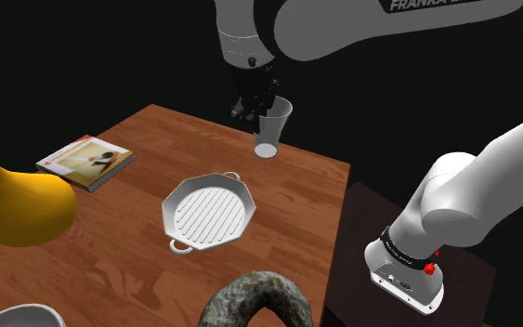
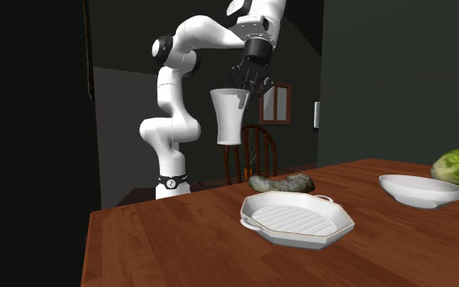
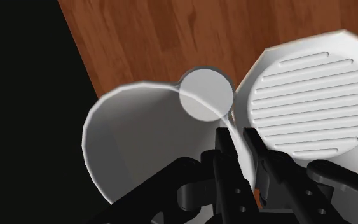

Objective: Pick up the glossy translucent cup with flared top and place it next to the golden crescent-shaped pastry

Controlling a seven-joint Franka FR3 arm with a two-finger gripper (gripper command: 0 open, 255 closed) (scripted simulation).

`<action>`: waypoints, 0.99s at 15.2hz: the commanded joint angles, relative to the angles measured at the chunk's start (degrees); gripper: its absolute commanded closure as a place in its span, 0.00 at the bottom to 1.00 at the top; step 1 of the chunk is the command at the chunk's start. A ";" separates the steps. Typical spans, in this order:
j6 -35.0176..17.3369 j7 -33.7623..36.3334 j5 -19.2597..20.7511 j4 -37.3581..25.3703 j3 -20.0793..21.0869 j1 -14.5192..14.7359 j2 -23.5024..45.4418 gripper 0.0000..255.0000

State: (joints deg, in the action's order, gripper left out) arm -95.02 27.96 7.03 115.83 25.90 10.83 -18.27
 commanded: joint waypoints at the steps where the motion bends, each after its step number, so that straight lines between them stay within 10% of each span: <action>1: 0.73 0.49 -1.95 3.44 0.20 1.26 -4.36 1.00; 15: 7.86 5.69 -12.15 17.64 2.68 10.61 -25.69 1.00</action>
State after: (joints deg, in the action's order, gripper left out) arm -86.92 33.44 -4.82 132.73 28.43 21.19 -43.51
